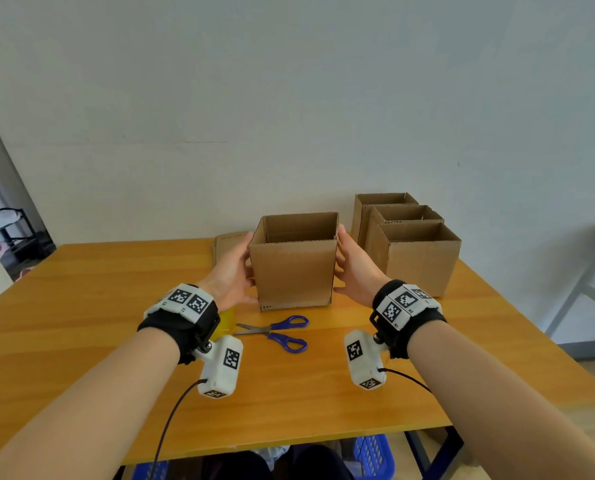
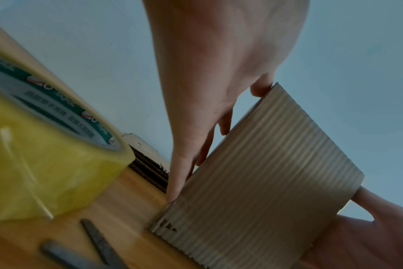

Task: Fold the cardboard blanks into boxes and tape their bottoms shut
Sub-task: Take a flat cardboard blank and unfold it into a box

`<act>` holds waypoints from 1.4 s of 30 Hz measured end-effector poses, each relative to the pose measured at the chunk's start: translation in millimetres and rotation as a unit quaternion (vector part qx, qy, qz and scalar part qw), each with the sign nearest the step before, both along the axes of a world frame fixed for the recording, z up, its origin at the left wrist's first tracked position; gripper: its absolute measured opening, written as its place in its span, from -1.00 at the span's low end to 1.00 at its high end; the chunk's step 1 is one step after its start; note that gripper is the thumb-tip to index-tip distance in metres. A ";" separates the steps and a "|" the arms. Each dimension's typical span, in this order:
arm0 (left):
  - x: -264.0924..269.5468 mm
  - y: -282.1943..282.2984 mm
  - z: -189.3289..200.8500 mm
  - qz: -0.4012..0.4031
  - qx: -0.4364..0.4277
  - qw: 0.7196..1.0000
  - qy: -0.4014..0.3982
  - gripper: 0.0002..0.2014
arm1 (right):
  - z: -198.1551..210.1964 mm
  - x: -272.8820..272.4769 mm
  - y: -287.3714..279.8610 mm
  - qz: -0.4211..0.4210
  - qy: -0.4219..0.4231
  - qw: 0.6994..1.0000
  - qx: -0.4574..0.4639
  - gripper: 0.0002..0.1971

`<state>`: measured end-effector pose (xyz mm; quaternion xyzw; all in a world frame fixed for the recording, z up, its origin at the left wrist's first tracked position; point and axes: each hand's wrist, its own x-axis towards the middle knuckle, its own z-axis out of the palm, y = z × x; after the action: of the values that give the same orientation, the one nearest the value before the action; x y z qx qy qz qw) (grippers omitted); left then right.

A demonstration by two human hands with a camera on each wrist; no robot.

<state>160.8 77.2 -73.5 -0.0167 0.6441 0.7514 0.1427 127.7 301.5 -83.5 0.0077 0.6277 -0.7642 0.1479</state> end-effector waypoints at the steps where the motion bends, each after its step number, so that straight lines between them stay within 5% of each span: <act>1: 0.3 1.1 0.3 0.010 0.006 1.000 0.002 -0.44 | 0.1 -0.1 1.6 0.009 0.004 1.000 -0.007 0.08; 11: -3.7 -2.9 1.6 0.027 0.044 0.997 0.049 -0.55 | 0.4 0.0 8.0 0.079 0.010 0.993 -0.082 -0.62; 18: -4.1 -11.6 1.5 -0.003 0.043 0.998 0.040 -0.37 | -6.4 -7.1 10.4 0.078 0.019 0.996 -0.043 -0.32; 23: -2.5 -9.7 2.7 0.005 0.033 0.998 0.052 -0.47 | -7.5 -7.3 9.4 0.069 0.049 0.996 -0.015 -0.06; 32: -3.4 -6.1 4.2 0.057 -0.020 0.996 0.067 -0.35 | -2.4 -1.3 6.8 0.077 0.066 0.995 0.003 -0.08; 39: -0.2 -3.3 2.0 0.077 -0.070 0.990 0.100 -0.30 | -0.9 0.9 4.0 0.034 0.079 0.996 0.021 -0.48; 42: 0.4 -1.8 1.8 0.078 -0.096 0.986 0.116 -0.28 | -4.4 3.9 3.3 0.025 0.072 0.997 -0.001 -0.47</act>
<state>161.2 75.4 -71.7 0.0067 0.7222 0.6916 0.0064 131.6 304.8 -87.9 -0.0636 0.6359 -0.7595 0.1215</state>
